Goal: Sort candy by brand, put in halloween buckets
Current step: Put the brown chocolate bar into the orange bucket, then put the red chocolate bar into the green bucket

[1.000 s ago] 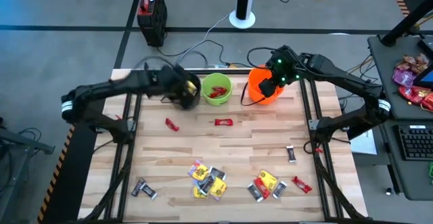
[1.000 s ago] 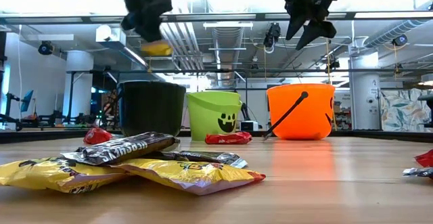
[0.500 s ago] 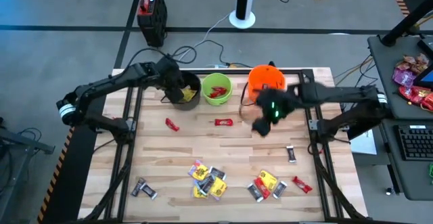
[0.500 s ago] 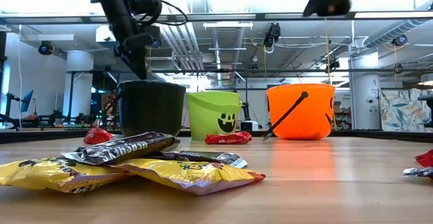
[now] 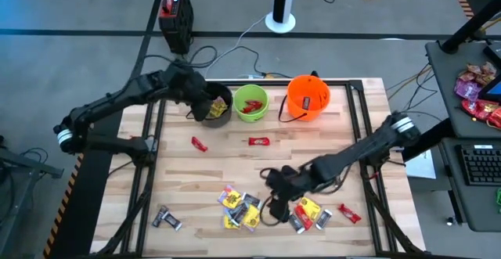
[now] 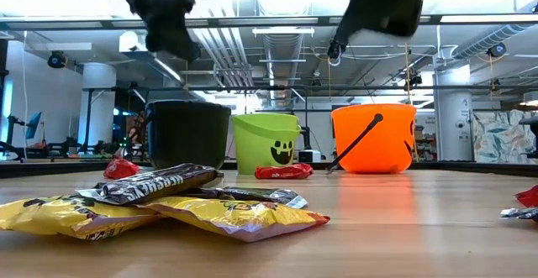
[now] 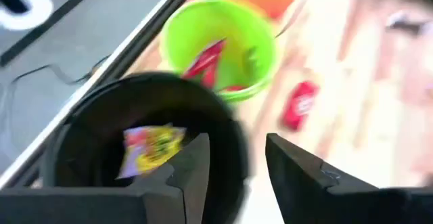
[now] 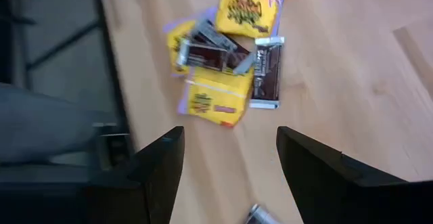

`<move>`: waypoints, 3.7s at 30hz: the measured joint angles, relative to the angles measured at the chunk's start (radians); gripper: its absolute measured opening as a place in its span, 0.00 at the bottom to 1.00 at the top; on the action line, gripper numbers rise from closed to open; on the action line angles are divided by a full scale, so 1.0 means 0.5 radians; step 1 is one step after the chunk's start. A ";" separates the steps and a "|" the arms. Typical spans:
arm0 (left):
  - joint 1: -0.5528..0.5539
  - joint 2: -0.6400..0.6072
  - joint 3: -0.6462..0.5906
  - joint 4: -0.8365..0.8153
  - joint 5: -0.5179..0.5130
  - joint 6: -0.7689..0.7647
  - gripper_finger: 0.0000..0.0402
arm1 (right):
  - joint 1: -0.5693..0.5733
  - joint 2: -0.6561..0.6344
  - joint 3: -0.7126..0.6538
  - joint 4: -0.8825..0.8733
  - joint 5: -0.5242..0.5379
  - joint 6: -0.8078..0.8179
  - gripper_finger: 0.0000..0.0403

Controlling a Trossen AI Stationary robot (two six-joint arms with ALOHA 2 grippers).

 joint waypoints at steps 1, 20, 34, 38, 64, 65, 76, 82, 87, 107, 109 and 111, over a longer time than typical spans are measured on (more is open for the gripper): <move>-0.024 -0.048 0.003 0.001 0.033 -0.032 0.32 | 0.002 0.049 0.000 0.017 0.004 -0.012 0.56; -0.358 -0.470 0.011 0.029 -0.034 -0.322 0.32 | -0.020 0.711 -0.001 0.621 0.386 -0.246 0.52; -0.358 -0.380 0.009 0.030 -0.099 -0.291 0.32 | -0.085 0.748 0.004 0.491 0.438 -0.183 0.20; -0.358 -0.353 0.009 0.030 -0.126 -0.270 0.32 | -0.121 0.747 0.005 0.490 0.434 -0.185 0.07; -0.587 -0.347 0.009 0.043 0.189 -0.538 0.32 | -1.459 -0.356 0.532 -1.698 0.873 0.095 0.03; -0.624 -0.343 0.009 0.052 0.163 -0.584 0.32 | -1.566 -0.379 0.529 -1.694 0.815 0.071 0.03; -0.946 -0.282 0.008 0.171 -0.303 -1.041 0.32 | -2.104 -0.280 0.518 -1.683 0.473 -0.470 0.15; -1.016 -0.230 0.008 0.184 -0.447 -1.270 0.32 | -2.135 -0.245 0.518 -1.542 0.459 -0.716 0.33; -1.077 -0.187 0.008 0.198 -0.459 -1.446 0.32 | -1.999 -0.284 0.494 -1.158 0.002 -1.112 0.43; -1.279 -0.057 0.009 0.874 -0.882 -1.646 0.32 | -1.042 -0.238 -0.818 0.720 0.071 -1.617 0.45; -1.278 -0.045 0.008 0.926 -0.945 -1.598 0.32 | -1.061 -0.184 -0.864 0.846 0.069 -1.626 0.45; -1.278 -0.029 0.009 0.967 -1.011 -1.556 0.32 | -1.069 -0.120 -0.874 0.924 0.066 -1.665 0.45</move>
